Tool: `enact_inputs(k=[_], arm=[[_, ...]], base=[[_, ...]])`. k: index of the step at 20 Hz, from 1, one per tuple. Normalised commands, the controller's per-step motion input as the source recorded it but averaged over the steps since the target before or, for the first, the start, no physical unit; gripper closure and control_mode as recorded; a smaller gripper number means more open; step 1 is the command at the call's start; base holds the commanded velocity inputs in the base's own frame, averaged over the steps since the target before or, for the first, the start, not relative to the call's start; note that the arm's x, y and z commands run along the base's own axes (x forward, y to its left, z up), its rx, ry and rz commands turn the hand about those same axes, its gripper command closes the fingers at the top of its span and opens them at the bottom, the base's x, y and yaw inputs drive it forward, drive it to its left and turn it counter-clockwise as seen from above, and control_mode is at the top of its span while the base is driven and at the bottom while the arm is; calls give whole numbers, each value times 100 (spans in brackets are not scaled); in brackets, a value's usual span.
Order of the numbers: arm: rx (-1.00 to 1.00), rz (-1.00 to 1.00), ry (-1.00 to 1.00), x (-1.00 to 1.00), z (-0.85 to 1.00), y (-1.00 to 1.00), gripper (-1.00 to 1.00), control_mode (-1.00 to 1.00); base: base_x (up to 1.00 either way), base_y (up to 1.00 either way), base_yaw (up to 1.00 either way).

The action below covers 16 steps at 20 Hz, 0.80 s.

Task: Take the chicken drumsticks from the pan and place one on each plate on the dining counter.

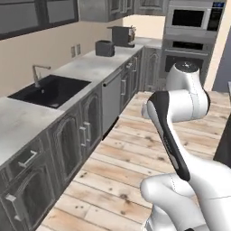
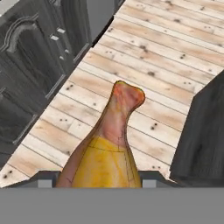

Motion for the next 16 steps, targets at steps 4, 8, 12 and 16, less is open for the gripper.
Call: enact_inputs(k=[4, 8, 12, 16], arm=[[0, 0, 0, 0, 0, 0, 100, 100], [0, 0, 0, 0, 0, 0, 100, 100], [0, 0, 0, 0, 0, 0, 100, 100], [0, 0, 0, 0, 0, 0, 100, 100]], base=[[33, -85, -59], [87, -31, -46], [100, -9, -39], [100, 3, -33]])
